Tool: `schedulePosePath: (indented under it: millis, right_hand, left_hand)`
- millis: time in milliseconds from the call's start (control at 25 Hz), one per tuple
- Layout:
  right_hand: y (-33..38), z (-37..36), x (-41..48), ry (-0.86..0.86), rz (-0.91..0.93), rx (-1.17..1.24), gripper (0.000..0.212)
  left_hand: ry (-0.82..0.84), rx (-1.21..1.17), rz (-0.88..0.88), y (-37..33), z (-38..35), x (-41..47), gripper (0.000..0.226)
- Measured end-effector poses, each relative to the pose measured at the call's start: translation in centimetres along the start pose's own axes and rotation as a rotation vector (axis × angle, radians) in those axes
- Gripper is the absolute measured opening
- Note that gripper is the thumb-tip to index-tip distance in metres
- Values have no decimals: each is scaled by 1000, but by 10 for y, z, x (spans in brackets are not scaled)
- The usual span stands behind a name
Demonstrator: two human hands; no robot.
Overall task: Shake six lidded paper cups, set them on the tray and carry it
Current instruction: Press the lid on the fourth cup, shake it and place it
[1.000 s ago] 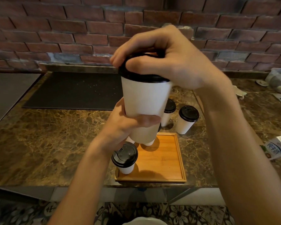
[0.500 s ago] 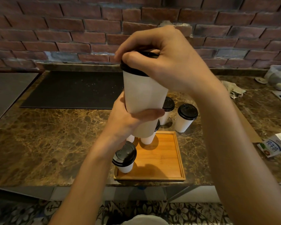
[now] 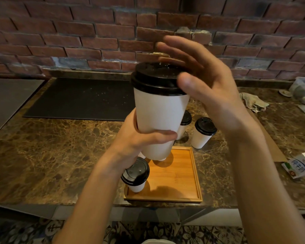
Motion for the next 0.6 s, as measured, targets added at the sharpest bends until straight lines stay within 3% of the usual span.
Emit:
schedulePosePath:
  millis: [80,160,240,360,600]
  right_hand:
    - [-6,2,-20,-123,-101,42,90]
    - [-11,-2,-37,-193,-237,2,99]
    - [-17,-16,-48,-162,-371,-47,99]
    - [-23,-40,-51,-163,-431,-70,92]
    - [-37,-50,-36,-353,-453,-37,88]
  left_hand:
    - [0,-40,-21,-2,0,1,64]
    - [-29,-54,-46,-4,2,2,67]
    - [-88,-21,-56,-4,3,3,78]
    - [-218,66,-56,1,-2,7,88]
    - [-336,182,-155,8,-20,13,73]
Point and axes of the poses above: each hand's wrist, its own x-axis towards the middle knuckle, its own z-axis out of the back of the hand, y = z × x, the point moved 2 cm from there along x, towards the middle knuckle, and after that the axes turned 2 degrees about -x, right-handed, at the moved point
